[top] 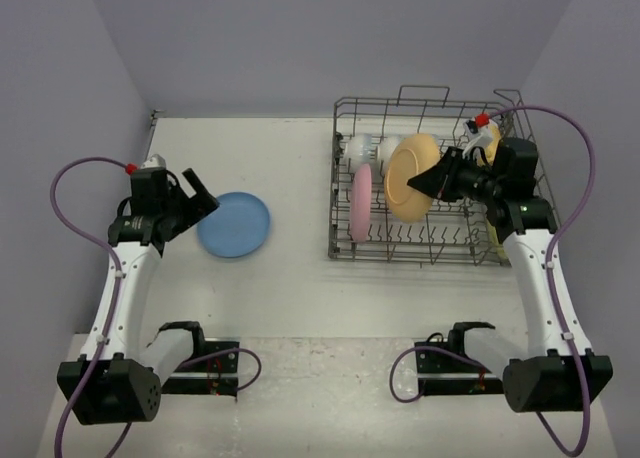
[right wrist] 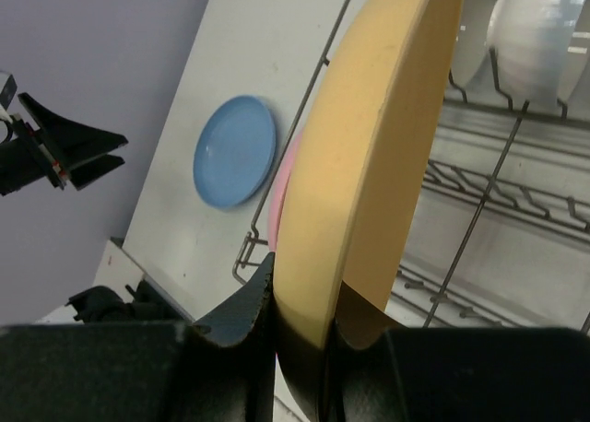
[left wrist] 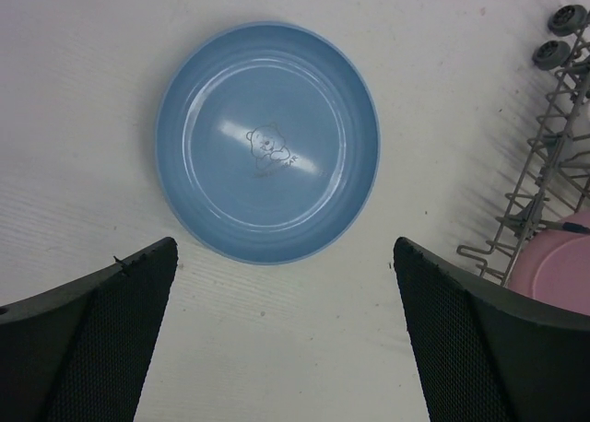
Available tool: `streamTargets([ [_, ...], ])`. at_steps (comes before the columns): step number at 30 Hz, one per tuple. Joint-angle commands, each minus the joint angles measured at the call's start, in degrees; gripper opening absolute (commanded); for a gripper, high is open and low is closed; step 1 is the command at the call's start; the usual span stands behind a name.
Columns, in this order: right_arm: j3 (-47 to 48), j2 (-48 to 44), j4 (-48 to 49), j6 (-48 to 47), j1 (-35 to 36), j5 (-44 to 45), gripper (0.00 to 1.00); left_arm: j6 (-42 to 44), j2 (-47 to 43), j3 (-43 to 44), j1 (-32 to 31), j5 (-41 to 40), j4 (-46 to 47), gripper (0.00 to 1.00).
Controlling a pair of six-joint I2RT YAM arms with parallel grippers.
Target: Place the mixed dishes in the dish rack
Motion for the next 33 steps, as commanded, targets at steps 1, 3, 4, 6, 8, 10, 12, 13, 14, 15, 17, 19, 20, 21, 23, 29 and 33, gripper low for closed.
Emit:
streamTargets([
  [1,-1.8,-1.3,1.3,1.6,-0.6,-5.5,0.00,-0.9,1.6,-2.5,0.0,-0.6,4.2,1.00],
  [3,-2.9,-0.7,1.3,1.8,-0.6,-5.4,0.00,-0.7,2.6,-3.3,0.0,-0.5,4.6,1.00],
  [4,-3.0,-0.3,1.3,1.8,-0.6,-5.6,0.00,-0.6,2.9,-3.9,0.0,-0.6,4.5,1.00],
  [6,-3.3,0.7,1.3,1.6,-0.6,-5.6,0.00,-0.4,3.7,-4.3,0.0,-1.1,4.6,1.00],
  [8,-3.3,1.7,1.3,0.6,-0.6,-5.6,0.00,-0.4,4.0,-4.8,0.0,-1.5,4.7,1.00],
  [10,-3.3,2.5,1.2,0.4,-0.6,-5.2,0.00,-0.4,4.2,-5.0,0.0,-1.7,5.1,1.00],
  [12,-3.3,3.6,1.3,0.1,-0.6,-5.1,0.00,-0.4,4.6,-5.4,0.0,-1.7,5.2,1.00],
  [13,-3.3,4.0,1.3,-0.5,-0.5,-5.0,0.00,-0.3,4.7,-5.4,0.0,-1.8,5.3,1.00],
  [14,-3.3,4.7,1.3,-0.7,-0.6,-4.7,0.00,-0.2,5.1,-5.5,0.0,-1.9,5.2,1.00],
  [15,-3.3,5.0,1.2,-0.7,-0.6,-4.3,0.00,-0.1,5.3,-5.5,0.0,-2.0,5.2,1.00],
  [17,-3.7,5.9,1.2,-0.9,-0.6,-3.9,0.00,-0.1,5.9,-5.4,0.0,-2.3,5.2,1.00],
  [19,-4.0,6.4,1.2,-0.5,-0.6,-3.3,0.00,-0.1,6.2,-5.5,0.0,-2.3,5.2,1.00],
  [20,-4.5,6.6,1.3,-0.5,-0.6,-2.6,0.00,-0.1,6.6,-5.5,0.0,-2.3,5.3,1.00],
  [21,-4.8,6.9,1.3,-0.5,-0.6,-1.2,0.00,-0.1,6.9,-5.6,0.0,-2.4,5.3,1.00],
  [23,-5.5,7.1,1.2,-0.7,-0.6,-0.3,0.00,0.0,7.2,-5.4,0.0,-2.5,5.3,1.00],
  [29,-7.4,7.7,1.3,-1.4,-1.3,2.0,0.00,0.0,8.3,-5.1,0.0,-2.6,5.3,1.00],
  [33,-7.8,8.7,1.5,-2.3,-2.2,2.0,0.00,0.2,9.2,-5.3,0.0,-2.6,5.2,1.00],
])
